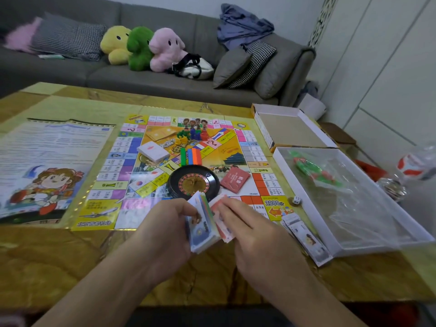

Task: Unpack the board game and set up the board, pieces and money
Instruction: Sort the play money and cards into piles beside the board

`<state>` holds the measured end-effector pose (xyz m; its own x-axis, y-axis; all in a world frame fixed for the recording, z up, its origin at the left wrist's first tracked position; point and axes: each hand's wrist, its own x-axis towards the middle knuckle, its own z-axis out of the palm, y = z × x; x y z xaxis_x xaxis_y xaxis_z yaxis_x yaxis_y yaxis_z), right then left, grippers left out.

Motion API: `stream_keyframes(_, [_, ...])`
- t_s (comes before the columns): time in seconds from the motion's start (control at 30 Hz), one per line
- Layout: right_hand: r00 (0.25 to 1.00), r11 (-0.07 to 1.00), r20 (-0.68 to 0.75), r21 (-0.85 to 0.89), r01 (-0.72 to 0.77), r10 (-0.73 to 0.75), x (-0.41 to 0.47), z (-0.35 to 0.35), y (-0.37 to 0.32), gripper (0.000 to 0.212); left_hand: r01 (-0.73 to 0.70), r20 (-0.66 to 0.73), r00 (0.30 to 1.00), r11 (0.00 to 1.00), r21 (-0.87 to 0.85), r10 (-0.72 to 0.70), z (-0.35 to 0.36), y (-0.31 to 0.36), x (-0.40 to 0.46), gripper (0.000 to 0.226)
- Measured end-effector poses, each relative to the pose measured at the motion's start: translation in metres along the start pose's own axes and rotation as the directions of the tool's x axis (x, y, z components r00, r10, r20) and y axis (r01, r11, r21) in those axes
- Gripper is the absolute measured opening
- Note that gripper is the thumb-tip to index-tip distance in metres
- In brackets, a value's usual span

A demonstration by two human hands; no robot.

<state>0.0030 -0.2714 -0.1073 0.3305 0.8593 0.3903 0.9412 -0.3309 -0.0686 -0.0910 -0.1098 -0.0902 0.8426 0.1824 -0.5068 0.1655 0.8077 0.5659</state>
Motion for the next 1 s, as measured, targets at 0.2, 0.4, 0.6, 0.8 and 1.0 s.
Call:
stream_keyframes(0.2, [0.999,0.986,-0.027,0.166,-0.024,0.029,-0.001,0.012,-0.009,0.055,-0.007,0.048,0.999,0.996,-0.093,0.012,0.006,-0.003,0.000,0.043])
stream_keyframes(0.4, [0.966,0.866,0.253,0.469,-0.172,0.055,-0.004,-0.008,-0.023,0.090,-0.079,-0.117,0.990,0.996,0.045,0.084,-0.002,-0.005,0.010,0.040])
stream_keyframes(0.6, [0.939,0.689,0.270,0.641,-0.339,0.211,0.004,-0.009,-0.016,0.102,-0.125,-0.145,0.977,0.970,0.207,0.157,0.003,-0.005,0.011,0.040])
stream_keyframes(0.8, [0.928,0.586,0.281,0.720,-0.373,0.245,0.008,-0.006,-0.012,0.106,-0.109,-0.040,0.992,0.966,0.235,0.121,0.003,-0.006,0.009,0.031])
stream_keyframes(1.0, [0.929,0.569,0.301,0.734,-0.369,0.215,0.011,-0.008,-0.004,0.104,-0.113,-0.024,0.992,0.959,0.262,0.123,0.008,-0.005,0.004,0.053])
